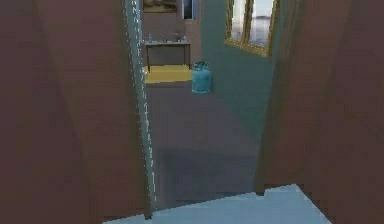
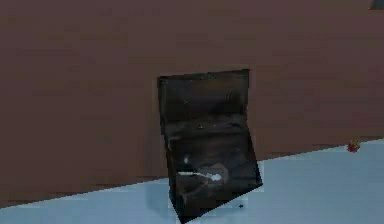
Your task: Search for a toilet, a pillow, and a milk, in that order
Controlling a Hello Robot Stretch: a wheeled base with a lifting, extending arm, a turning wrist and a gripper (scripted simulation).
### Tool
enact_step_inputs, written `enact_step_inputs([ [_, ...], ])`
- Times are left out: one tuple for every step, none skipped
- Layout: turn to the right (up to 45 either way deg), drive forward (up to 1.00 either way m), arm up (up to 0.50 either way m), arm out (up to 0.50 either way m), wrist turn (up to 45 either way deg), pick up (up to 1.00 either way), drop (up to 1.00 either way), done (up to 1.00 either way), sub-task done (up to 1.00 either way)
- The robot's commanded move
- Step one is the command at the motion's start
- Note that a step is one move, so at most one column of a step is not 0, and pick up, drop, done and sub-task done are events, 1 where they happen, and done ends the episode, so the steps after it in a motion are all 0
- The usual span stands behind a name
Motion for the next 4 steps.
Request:
enact_step_inputs([
  [45.0,0.0,0.0,0.0,0.0,0.0,0.0,0.0,0.0],
  [15.0,0.0,0.0,0.0,0.0,0.0,0.0,0.0,0.0],
  [0.0,0.2,0.0,0.0,0.0,0.0,0.0,0.0,0.0],
  [12.0,0.0,0.0,0.0,0.0,0.0,0.0,0.0,0.0],
])
